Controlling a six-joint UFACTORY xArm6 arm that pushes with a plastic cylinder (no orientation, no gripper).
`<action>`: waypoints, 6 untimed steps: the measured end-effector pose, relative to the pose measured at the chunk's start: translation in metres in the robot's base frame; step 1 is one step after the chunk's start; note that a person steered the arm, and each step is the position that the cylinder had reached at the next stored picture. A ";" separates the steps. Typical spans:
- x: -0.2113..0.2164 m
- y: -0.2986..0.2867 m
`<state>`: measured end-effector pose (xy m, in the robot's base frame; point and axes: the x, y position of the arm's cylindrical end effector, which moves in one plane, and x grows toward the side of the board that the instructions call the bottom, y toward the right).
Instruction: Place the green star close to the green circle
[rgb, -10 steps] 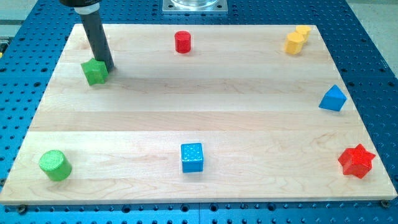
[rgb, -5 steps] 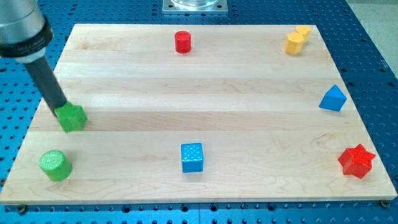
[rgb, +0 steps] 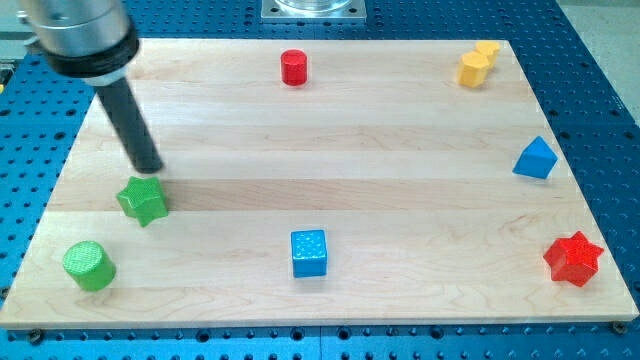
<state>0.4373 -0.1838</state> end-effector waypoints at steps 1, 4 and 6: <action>0.047 0.023; 0.094 0.022; 0.108 0.009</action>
